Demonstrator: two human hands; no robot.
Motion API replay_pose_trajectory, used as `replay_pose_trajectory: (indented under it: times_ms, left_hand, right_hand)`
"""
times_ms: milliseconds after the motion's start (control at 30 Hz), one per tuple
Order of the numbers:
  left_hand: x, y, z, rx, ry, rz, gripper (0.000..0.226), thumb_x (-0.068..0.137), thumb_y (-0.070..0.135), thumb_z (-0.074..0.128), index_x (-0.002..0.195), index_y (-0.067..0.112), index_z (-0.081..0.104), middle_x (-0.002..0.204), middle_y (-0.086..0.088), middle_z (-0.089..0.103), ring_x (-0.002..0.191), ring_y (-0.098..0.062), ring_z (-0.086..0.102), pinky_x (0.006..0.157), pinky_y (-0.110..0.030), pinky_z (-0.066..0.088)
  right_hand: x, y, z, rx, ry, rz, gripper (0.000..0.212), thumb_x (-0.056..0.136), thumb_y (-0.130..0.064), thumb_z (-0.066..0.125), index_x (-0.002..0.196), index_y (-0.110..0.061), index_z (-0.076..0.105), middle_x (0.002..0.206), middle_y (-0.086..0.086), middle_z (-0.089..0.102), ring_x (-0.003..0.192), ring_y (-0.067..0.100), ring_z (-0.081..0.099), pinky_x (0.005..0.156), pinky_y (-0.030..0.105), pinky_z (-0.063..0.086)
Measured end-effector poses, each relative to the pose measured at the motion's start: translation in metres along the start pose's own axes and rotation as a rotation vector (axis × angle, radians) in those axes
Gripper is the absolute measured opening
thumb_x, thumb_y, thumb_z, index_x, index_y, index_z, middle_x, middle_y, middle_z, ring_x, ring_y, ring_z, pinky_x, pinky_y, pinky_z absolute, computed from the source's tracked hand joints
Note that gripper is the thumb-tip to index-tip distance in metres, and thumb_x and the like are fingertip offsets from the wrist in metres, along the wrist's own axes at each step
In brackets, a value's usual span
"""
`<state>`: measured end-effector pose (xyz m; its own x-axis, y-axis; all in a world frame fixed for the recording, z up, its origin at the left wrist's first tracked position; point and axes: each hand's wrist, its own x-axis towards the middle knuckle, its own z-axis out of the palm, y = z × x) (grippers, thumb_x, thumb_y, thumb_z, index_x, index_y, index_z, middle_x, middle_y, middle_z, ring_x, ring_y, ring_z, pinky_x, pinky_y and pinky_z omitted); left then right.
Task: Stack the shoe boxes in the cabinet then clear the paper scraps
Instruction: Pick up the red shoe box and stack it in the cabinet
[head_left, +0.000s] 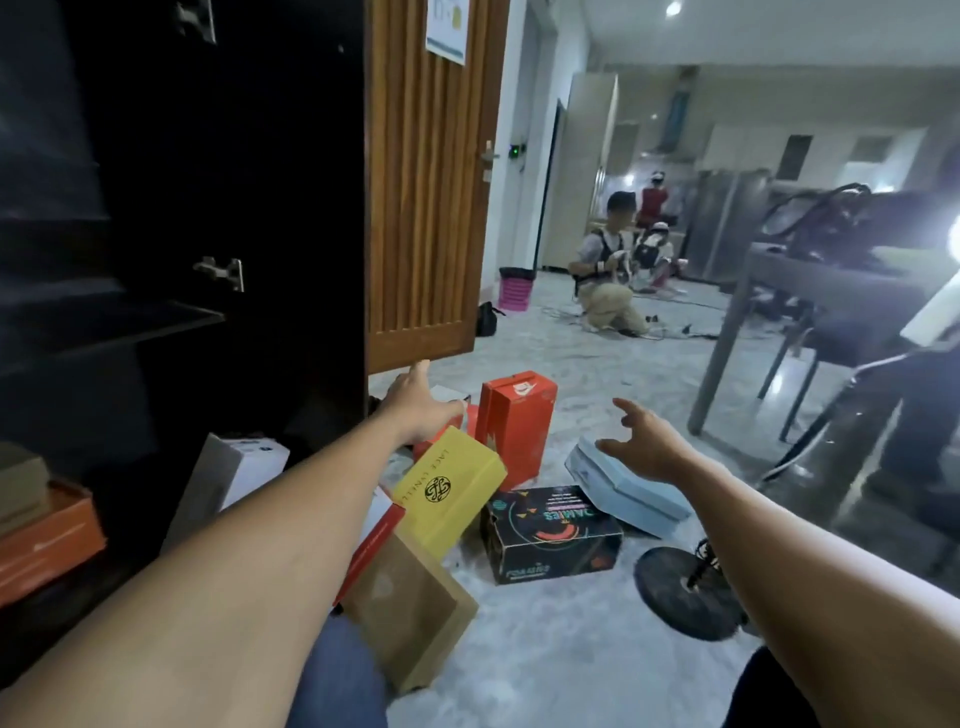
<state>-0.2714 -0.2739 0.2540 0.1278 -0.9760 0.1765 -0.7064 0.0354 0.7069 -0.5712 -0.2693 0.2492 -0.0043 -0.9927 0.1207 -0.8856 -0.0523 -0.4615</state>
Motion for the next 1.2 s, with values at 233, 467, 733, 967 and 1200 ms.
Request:
replay_pose_trajectory:
  times_ms: [233, 467, 733, 967, 1200]
  left_hand:
    - [0.068, -0.002, 0.066, -0.005, -0.083, 0.003, 0.091, 0.086, 0.047, 0.07, 0.157, 0.02, 0.019, 0.16, -0.008, 0.031, 0.143, -0.029, 0.035, 0.111, -0.04, 0.038]
    - [0.164, -0.028, 0.152, 0.027, -0.109, -0.02, 0.087, 0.088, 0.046, 0.069, 0.156, 0.02, 0.022, 0.158, -0.007, 0.034, 0.139, -0.028, 0.041, 0.109, -0.044, 0.041]
    - [0.247, -0.058, 0.23, 0.04, -0.115, -0.053, 0.082, 0.089, 0.04, 0.07, 0.155, 0.013, 0.028, 0.155, -0.009, 0.039, 0.137, -0.026, 0.044, 0.108, -0.033, 0.037]
    - [0.32, -0.073, 0.276, 0.027, -0.066, -0.098, 0.074, 0.088, 0.046, 0.069, 0.148, 0.014, 0.039, 0.149, -0.006, 0.047, 0.135, -0.026, 0.046, 0.1, -0.032, 0.039]
    - [0.39, -0.074, 0.317, 0.004, 0.016, -0.167, 0.084, 0.084, 0.058, 0.067, 0.147, 0.012, 0.036, 0.147, -0.013, 0.044, 0.136, -0.032, 0.043, 0.104, -0.038, 0.038]
  right_hand:
    - [0.068, 0.044, 0.022, -0.009, -0.042, 0.013, 0.078, 0.092, -0.031, 0.067, 0.156, -0.018, 0.024, 0.148, 0.016, 0.048, 0.133, 0.031, 0.05, 0.107, 0.037, 0.039]
    - [0.191, 0.085, 0.085, 0.016, -0.09, -0.011, 0.078, 0.092, -0.033, 0.068, 0.156, -0.017, 0.025, 0.151, 0.011, 0.045, 0.132, 0.027, 0.05, 0.106, 0.035, 0.04]
    - [0.293, 0.114, 0.133, 0.068, -0.101, -0.046, 0.082, 0.09, -0.034, 0.069, 0.157, -0.018, 0.023, 0.154, 0.013, 0.041, 0.131, 0.03, 0.051, 0.106, 0.038, 0.04]
    - [0.377, 0.138, 0.163, 0.106, -0.095, -0.038, 0.083, 0.089, -0.043, 0.069, 0.155, -0.017, 0.026, 0.153, 0.014, 0.041, 0.137, 0.029, 0.045, 0.109, 0.037, 0.037]
    - [0.461, 0.151, 0.19, 0.209, -0.03, -0.079, 0.076, 0.092, -0.043, 0.065, 0.152, -0.01, 0.032, 0.15, 0.014, 0.046, 0.137, 0.028, 0.044, 0.098, 0.027, 0.035]
